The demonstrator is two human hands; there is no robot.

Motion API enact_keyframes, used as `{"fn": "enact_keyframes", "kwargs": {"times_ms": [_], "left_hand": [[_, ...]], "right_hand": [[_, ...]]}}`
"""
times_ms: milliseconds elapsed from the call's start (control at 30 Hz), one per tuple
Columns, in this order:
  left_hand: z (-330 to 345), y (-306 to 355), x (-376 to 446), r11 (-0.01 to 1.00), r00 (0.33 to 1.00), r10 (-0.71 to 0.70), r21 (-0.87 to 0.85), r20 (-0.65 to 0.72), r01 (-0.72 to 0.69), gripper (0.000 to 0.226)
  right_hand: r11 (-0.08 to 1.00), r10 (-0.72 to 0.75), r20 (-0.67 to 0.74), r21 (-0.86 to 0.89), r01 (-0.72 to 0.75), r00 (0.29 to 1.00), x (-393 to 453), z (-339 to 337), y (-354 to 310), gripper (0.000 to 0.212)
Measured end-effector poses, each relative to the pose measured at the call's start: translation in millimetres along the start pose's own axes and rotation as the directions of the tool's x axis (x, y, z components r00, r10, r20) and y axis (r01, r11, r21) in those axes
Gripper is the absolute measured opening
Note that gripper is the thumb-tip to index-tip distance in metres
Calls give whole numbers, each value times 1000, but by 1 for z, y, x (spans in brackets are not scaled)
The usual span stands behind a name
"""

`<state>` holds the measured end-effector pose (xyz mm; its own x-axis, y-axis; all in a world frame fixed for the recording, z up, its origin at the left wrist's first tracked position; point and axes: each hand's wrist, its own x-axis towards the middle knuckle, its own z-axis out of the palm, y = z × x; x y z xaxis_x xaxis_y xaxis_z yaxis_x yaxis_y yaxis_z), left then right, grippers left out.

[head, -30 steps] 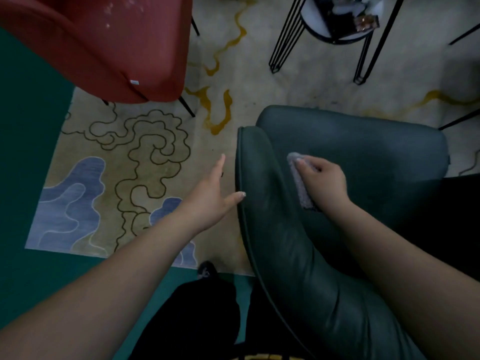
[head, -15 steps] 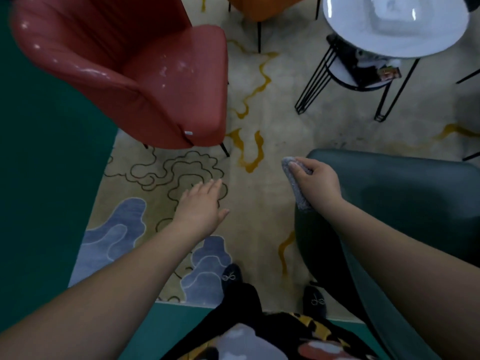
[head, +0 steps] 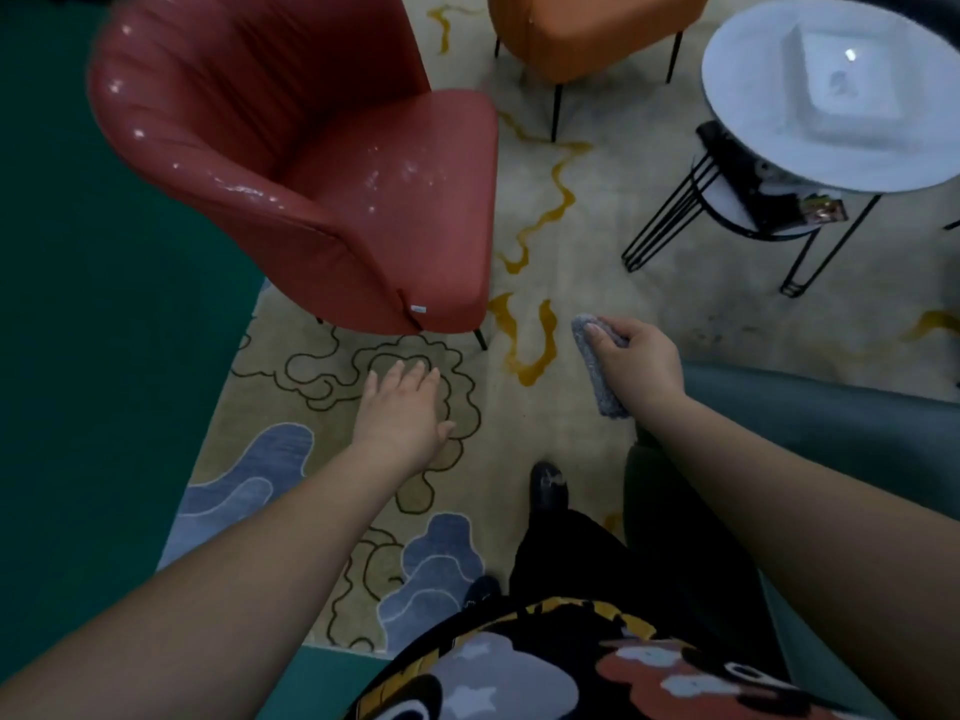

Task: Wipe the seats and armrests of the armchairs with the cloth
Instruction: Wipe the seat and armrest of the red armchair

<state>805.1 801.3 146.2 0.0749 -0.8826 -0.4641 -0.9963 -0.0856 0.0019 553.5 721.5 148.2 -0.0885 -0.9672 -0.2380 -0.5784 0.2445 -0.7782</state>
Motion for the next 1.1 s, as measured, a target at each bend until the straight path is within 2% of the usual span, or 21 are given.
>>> {"fn": "enact_keyframes", "kwargs": {"times_ms": [333,433,567,867,1100], "left_hand": [[-61,4,131,998,997,-67,-7,-42,67,78],[-86,7,169,996,992,-93,-15,-85,92,84],[-120,0,216,990,977,-141,-21,-162,139,92],[-194,-87,320,950,922,-311,-54,-230,307,96],[-206,-143,384,907,882,-419,-134,-217,398,99]], "right_hand": [[997,-60,32,-52,62,998,159,-2,-42,30],[984,-146,83,-89,153,986,211,-11,-68,27],[951,-242,166,-155,268,956,272,-4,-102,33],[885,-343,318,-206,417,884,389,51,-200,42],[872,-385,251,-215,439,888,463,80,-263,43]]}}
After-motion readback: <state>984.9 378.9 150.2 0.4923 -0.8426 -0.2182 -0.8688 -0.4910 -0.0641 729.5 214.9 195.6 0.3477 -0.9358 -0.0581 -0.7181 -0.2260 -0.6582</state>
